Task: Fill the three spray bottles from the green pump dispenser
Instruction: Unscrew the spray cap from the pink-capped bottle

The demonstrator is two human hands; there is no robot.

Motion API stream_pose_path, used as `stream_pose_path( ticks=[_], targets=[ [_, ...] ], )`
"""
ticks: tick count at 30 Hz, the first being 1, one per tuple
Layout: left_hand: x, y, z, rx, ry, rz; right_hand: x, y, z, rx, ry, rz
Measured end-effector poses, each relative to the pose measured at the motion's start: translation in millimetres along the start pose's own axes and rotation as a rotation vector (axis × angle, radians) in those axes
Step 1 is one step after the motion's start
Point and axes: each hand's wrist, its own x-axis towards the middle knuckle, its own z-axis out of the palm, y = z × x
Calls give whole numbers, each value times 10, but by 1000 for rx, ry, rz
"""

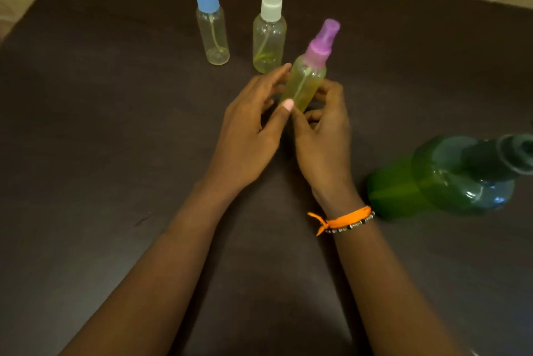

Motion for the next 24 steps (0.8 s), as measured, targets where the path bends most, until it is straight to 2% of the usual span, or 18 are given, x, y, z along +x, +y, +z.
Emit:
stream_pose_path(
  ticks=[6, 15, 18, 24],
  targets=[
    [-13, -63, -44, -168, 47, -26, -17, 26, 5, 33, -50, -36],
    [-14, 45, -50, -228, 67, -62, -12, -52, -15, 19, -99, -69],
    [-22, 87, -111, -268, 52, -59, -76, -201, -32, 43, -100, -157],
    [-56, 124, -211, -94, 26, 32, -147, -385, -79, 148, 132, -332]
  ],
)
